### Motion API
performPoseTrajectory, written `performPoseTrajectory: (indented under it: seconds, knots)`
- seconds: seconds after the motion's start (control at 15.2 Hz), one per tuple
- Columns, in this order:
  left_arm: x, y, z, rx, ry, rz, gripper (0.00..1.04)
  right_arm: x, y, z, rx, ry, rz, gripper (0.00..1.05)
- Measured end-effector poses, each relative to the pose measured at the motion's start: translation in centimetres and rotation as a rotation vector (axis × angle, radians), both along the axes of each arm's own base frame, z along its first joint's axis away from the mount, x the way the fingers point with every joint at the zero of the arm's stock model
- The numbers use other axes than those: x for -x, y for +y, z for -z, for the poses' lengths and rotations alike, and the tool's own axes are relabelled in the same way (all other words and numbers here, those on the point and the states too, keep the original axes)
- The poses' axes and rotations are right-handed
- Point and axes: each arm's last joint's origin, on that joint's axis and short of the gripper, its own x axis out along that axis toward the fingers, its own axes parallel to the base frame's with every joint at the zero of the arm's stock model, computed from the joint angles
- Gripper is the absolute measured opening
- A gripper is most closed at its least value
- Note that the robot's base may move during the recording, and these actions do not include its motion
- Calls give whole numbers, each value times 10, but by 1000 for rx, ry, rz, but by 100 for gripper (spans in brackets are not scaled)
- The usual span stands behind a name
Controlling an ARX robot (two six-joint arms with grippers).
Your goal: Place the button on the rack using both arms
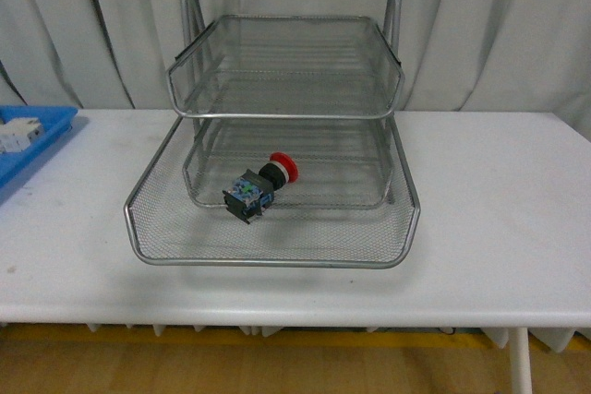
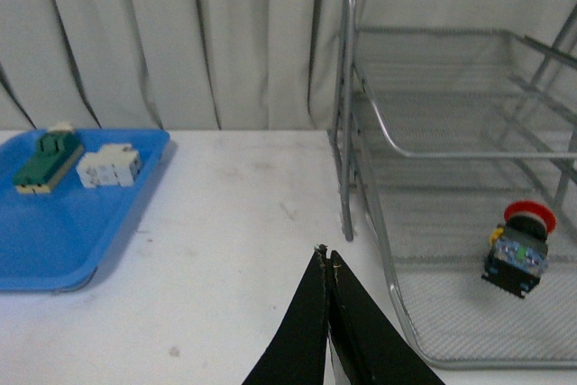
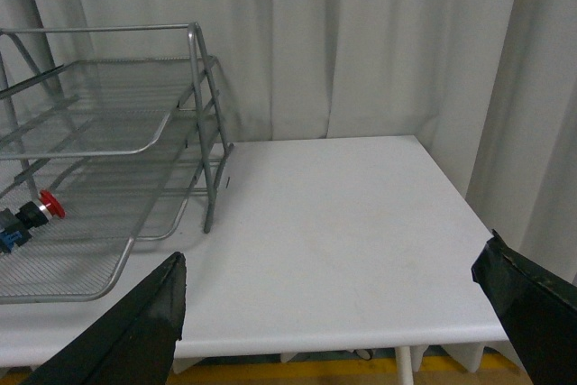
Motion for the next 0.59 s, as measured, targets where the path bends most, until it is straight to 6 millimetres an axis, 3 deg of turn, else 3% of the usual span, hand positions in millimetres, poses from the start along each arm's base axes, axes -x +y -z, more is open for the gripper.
performPoseTrajectory:
  seconds: [0.26,0.59]
  knots:
    - [16,13,-1,2,-2,-10,2,0,0,0,0,0,0,98]
    - [34,12,-4,2,-18,0,2,0,0,0,0,0,0,98]
